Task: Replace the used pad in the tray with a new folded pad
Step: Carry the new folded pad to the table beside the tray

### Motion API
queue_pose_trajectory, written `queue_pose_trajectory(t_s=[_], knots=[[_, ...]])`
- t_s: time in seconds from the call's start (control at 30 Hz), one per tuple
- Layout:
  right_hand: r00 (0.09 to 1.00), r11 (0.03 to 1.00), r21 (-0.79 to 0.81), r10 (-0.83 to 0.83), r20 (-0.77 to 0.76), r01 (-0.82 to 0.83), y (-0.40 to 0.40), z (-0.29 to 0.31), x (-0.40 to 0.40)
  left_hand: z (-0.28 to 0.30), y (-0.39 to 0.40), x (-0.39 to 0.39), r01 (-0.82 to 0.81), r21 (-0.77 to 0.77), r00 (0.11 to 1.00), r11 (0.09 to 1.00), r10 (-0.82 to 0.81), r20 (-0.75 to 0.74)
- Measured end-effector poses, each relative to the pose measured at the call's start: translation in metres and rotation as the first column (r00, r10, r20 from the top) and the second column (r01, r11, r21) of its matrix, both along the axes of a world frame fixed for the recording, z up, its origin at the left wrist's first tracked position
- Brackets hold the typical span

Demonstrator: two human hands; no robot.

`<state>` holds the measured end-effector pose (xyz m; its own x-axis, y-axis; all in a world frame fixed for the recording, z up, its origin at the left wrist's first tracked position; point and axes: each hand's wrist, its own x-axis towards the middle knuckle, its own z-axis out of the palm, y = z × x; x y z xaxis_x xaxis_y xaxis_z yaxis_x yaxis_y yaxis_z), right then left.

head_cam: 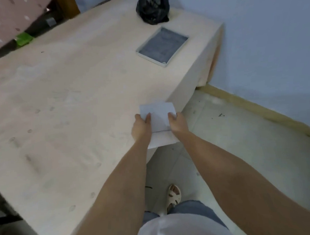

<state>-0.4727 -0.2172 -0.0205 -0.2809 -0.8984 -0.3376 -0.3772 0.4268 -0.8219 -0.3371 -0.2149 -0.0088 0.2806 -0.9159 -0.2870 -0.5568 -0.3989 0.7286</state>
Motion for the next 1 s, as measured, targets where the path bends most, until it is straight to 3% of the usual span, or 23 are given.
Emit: queue_pose_trajectory(t_s=[0.3, 0.43, 1.0], knots=[[0.99, 0.995, -0.053, -0.082, 0.116, 0.088, -0.047, -0.001, -0.111, 0.006, -0.067, -0.105, 0.148, -0.012, 0.988, 0.989, -0.147, 0.043], [0.976, 0.985, 0.025, -0.175, 0.132, 0.173, -0.069, -0.002, -0.138, 0.008, -0.094, -0.138, 0.202, -0.02, 0.976, 0.979, -0.199, 0.089], [0.952, 0.952, 0.002, -0.305, 0.032, 0.305, -0.26, 0.016, -0.231, 0.003, -0.302, -0.243, 0.258, -0.065, 0.948, 0.964, -0.24, 0.209]])
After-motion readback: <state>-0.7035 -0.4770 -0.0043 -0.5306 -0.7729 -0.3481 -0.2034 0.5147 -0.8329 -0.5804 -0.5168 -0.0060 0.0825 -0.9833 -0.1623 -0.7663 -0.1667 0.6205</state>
